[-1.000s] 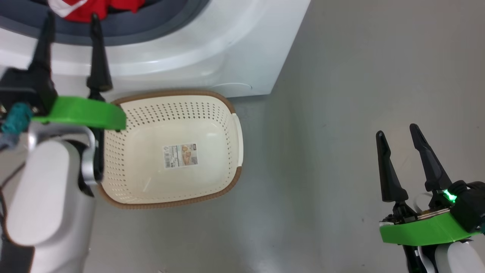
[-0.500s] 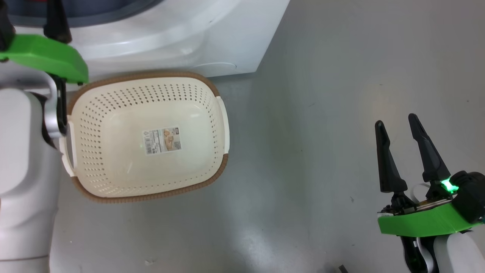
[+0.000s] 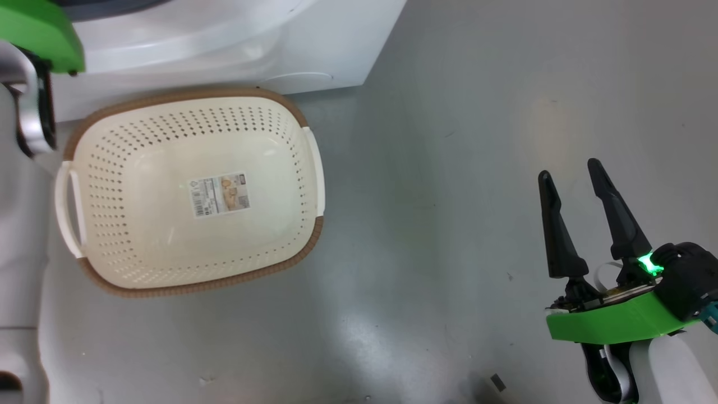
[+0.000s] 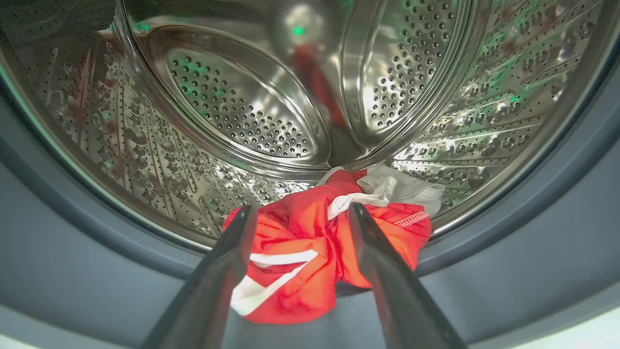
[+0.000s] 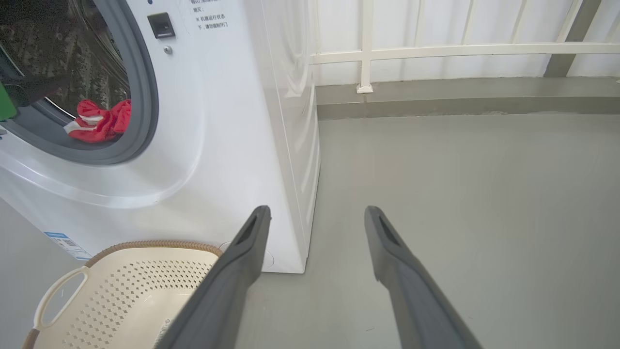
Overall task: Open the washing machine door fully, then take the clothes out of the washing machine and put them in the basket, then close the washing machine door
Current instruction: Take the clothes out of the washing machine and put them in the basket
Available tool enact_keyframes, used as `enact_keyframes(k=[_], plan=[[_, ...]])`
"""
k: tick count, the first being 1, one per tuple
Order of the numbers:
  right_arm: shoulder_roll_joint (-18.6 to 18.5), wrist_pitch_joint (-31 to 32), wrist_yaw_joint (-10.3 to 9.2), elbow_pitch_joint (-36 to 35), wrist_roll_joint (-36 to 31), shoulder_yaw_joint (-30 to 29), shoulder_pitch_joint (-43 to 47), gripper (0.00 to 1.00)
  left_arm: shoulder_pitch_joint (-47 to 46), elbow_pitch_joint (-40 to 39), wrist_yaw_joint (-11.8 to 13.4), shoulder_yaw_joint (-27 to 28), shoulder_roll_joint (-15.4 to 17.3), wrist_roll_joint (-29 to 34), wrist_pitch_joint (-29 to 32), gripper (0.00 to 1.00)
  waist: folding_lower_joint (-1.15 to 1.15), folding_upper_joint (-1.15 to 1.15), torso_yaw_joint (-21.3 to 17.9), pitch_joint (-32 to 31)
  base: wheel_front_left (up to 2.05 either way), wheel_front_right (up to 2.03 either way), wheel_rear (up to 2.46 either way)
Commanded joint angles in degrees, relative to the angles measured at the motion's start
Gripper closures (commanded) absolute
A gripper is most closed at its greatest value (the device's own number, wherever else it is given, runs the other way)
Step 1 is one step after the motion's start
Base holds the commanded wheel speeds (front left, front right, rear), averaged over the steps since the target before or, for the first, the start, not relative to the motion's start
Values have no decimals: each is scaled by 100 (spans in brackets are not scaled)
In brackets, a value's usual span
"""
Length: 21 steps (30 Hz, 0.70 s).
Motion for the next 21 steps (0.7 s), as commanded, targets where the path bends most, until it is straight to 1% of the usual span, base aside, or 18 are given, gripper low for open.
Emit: enact_keyframes(k=[1,11,21], plan=[[-68,-36,35,-111,21,151,-23,0,-119,-93,49,70,281,63,26,0,0,0,-51,43,0,0,0],[-68,-36,35,-39,74,246,-57,0,-752,744,119,-76,585,228,304,0,0,0,-301,158,0,0,0],[-68,-36,35,13,161,381,-136,0,-1091,1363,188,-153,826,266,554,0,0,0,-503,269,0,0,0]])
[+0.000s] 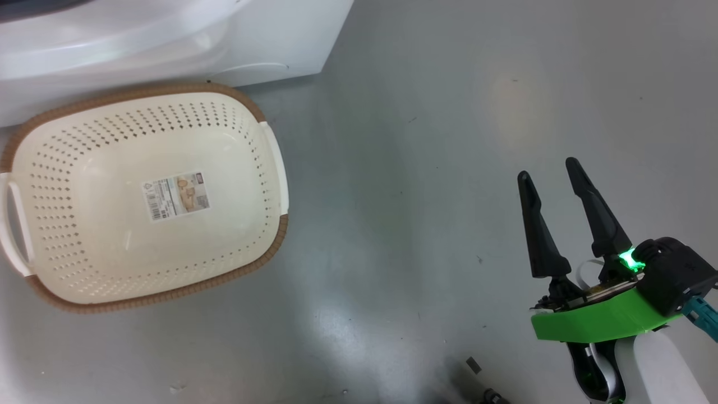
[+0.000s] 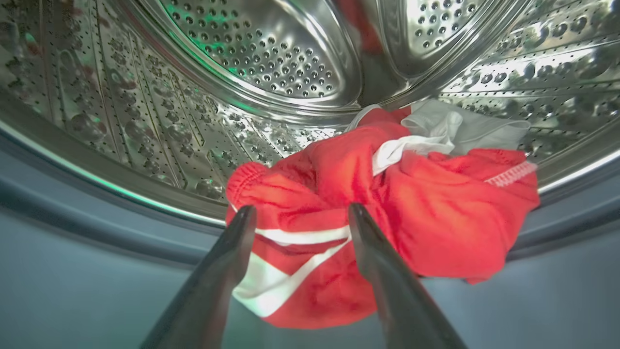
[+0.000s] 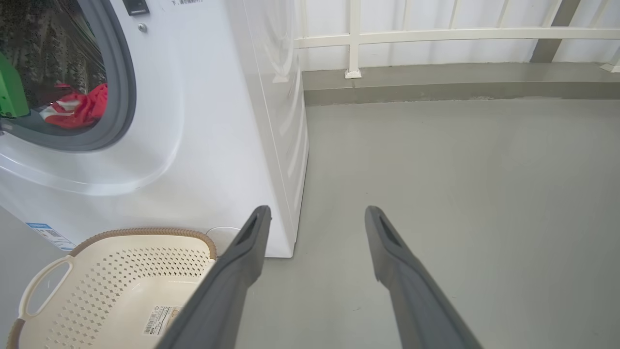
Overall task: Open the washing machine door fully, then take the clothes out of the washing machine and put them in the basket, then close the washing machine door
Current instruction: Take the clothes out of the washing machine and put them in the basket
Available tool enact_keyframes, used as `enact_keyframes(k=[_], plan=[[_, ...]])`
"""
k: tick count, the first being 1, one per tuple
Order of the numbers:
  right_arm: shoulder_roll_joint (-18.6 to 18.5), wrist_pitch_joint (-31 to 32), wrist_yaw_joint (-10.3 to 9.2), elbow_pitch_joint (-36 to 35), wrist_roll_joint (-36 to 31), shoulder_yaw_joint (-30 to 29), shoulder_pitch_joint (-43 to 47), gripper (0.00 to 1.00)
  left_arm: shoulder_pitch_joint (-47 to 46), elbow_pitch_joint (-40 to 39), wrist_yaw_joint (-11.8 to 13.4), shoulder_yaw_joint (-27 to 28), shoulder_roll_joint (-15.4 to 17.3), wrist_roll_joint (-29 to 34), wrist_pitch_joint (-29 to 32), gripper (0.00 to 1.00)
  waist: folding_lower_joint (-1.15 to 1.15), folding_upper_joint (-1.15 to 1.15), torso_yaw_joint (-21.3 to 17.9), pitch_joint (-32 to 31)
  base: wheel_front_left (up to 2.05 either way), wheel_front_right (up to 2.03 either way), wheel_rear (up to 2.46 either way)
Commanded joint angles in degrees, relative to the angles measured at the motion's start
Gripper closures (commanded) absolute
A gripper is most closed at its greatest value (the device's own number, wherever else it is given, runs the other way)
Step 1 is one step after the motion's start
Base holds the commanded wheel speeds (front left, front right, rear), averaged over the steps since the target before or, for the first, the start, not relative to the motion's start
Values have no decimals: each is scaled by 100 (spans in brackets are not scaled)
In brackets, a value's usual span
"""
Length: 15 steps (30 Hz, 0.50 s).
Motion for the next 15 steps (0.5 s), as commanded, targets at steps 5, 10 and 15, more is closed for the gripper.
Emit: enact_keyframes(k=[5,10,15], plan=[[-70,-36,35,-46,125,164,-32,0,-209,205,102,3,428,54,194,0,0,0,-123,50,0,0,0],[-70,-36,35,-24,169,177,-33,0,-244,435,51,-32,478,13,366,0,0,0,-190,51,0,0,0],[-70,-36,35,-24,194,180,-37,0,-280,591,11,-124,469,21,526,0,0,0,-213,72,0,0,0]])
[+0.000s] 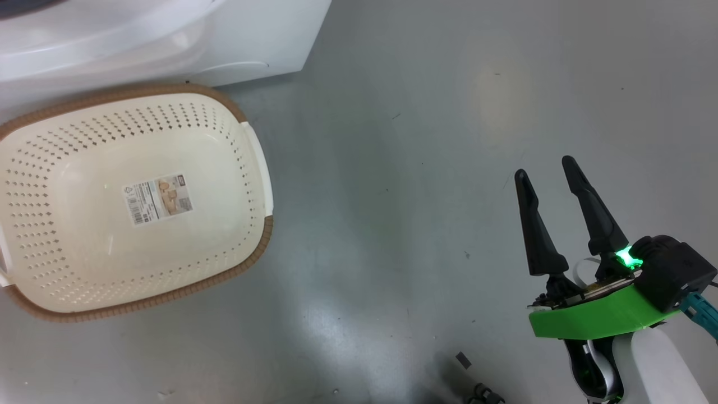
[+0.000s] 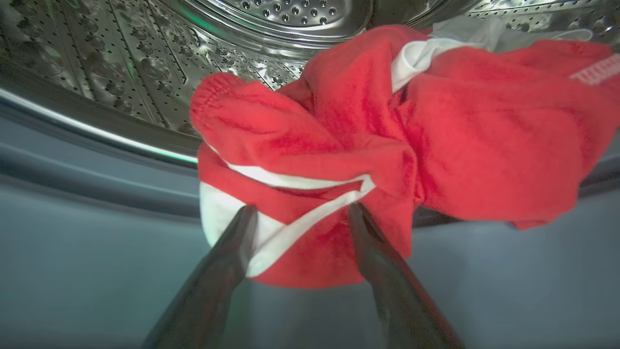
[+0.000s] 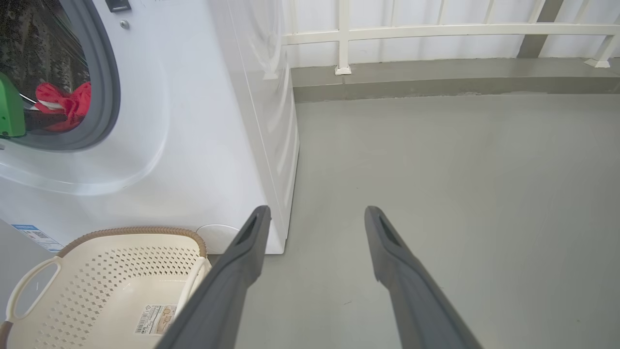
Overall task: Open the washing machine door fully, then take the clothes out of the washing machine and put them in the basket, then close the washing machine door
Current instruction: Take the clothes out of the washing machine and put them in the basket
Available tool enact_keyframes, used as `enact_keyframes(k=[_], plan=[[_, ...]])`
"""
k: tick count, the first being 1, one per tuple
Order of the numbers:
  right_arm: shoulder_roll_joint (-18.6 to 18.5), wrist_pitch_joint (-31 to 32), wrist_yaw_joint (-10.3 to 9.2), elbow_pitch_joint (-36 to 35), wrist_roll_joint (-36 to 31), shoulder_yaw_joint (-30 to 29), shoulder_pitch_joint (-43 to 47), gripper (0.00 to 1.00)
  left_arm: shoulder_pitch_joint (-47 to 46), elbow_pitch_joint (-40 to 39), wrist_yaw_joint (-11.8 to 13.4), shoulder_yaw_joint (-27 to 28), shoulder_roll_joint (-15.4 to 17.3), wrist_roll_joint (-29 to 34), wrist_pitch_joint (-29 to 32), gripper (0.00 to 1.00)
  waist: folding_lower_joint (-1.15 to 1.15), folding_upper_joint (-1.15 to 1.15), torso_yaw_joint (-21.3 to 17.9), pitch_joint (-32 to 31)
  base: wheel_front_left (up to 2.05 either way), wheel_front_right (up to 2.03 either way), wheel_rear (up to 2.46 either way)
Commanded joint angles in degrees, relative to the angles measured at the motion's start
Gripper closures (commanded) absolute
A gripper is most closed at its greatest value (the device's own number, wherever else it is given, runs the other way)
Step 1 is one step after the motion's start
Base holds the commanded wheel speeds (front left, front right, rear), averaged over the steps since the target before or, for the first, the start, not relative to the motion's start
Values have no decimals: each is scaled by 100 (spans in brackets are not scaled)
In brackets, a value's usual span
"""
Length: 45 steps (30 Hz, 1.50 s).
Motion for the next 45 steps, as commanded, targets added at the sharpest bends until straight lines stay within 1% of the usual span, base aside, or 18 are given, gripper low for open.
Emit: enact_keyframes(k=[1,11,12,13,14,15,20,22,30,33,36,45], plan=[[-71,-36,35,-107,107,127,29,0,-107,-58,-35,14,271,24,53,0,0,0,-7,8,0,0,0],[-71,-36,35,-105,164,155,2,0,-180,157,-106,-228,322,133,229,0,0,0,-20,22,0,0,0],[-71,-36,35,-106,168,156,0,0,-192,163,-105,-250,318,141,227,21,0,0,-20,21,0,0,0],[-71,-36,35,-105,172,157,-2,0,-198,167,-96,-276,302,152,230,58,0,0,-18,18,0,0,0],[-71,-36,35,-105,178,160,-1,0,-203,174,-90,-298,291,159,239,89,0,0,-17,16,0,0,0],[-71,-36,35,-107,181,163,-2,0,-207,181,-86,-314,281,160,247,100,0,0,-17,15,0,0,0],[-71,-36,35,-117,205,167,-4,0,-215,211,-124,-361,275,125,279,100,0,0,-15,29,0,0,0],[-71,-36,35,-116,209,163,-10,0,-224,185,-151,-366,297,102,187,100,0,0,-9,37,0,0,0],[-71,-36,35,-101,220,133,-23,0,-234,-73,-128,-410,232,36,-302,100,0,0,89,29,0,0,0],[-71,-36,35,-99,216,124,-39,0,-204,-186,-175,-396,212,-34,-503,100,0,0,137,15,0,0,0],[-71,-36,35,-91,217,146,-52,0,-113,-311,-356,-364,190,-170,-707,100,0,0,196,-21,0,0,0],[-71,-36,35,-75,190,128,-66,0,310,-728,-475,-155,117,-546,-1402,100,0,0,366,-143,0,0,0]])
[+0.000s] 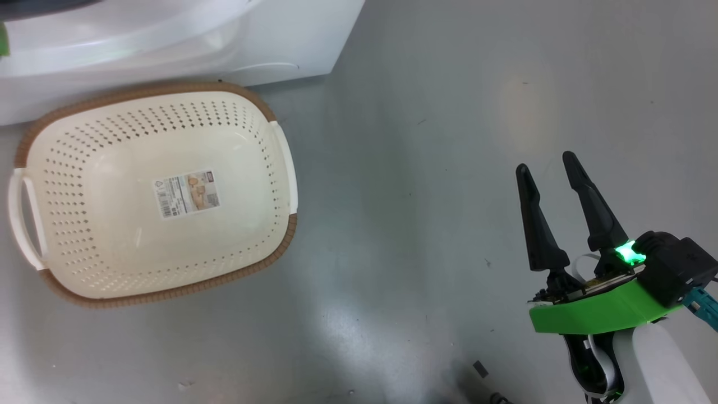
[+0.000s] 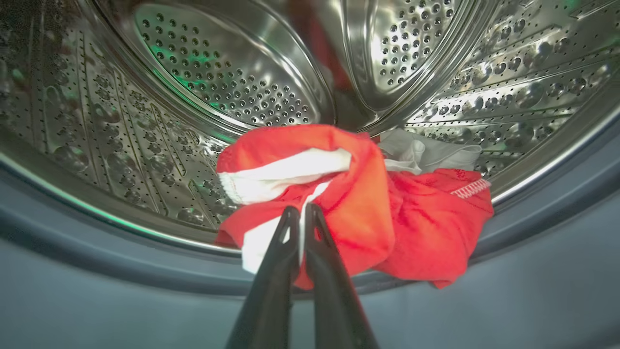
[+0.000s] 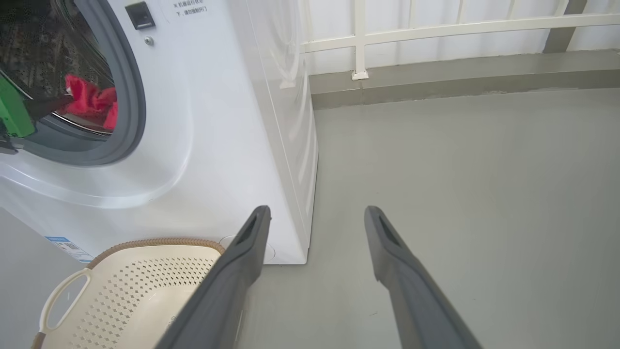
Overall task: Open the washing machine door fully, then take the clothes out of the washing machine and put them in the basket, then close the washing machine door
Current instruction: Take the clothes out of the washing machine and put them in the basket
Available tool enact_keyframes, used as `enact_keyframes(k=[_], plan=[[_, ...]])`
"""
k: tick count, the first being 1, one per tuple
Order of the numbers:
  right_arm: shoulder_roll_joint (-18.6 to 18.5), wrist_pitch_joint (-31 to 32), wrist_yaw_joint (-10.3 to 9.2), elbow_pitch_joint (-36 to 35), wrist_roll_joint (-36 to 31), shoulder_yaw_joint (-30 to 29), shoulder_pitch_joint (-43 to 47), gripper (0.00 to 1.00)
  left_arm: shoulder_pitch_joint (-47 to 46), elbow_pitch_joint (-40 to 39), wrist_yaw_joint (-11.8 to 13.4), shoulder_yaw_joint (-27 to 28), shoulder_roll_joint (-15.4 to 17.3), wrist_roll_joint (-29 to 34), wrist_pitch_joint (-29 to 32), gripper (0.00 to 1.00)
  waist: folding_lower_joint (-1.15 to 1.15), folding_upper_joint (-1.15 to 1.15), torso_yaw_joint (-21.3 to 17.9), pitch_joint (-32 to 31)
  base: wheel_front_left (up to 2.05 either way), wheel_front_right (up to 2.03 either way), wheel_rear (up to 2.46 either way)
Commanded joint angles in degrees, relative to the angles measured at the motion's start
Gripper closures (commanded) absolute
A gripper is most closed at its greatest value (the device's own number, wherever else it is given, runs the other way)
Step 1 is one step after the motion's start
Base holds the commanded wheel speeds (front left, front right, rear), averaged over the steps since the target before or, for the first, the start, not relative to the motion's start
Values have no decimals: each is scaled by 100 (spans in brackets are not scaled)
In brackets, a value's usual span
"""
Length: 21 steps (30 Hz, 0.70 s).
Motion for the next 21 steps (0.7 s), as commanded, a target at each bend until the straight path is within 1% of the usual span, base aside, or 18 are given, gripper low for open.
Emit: enact_keyframes(k=[1,11,21], plan=[[-70,-36,35,-98,-1,109,12,0,165,-219,-32,134,224,-78,-140,100,0,0,49,-71,0,0,0],[-70,-36,35,-65,-44,75,56,0,953,-893,26,158,120,-219,-428,100,0,0,191,-339,0,0,0],[-70,-36,35,-68,-91,21,137,0,1916,-2009,144,216,-23,-403,-497,100,0,0,349,-658,0,0,0]])
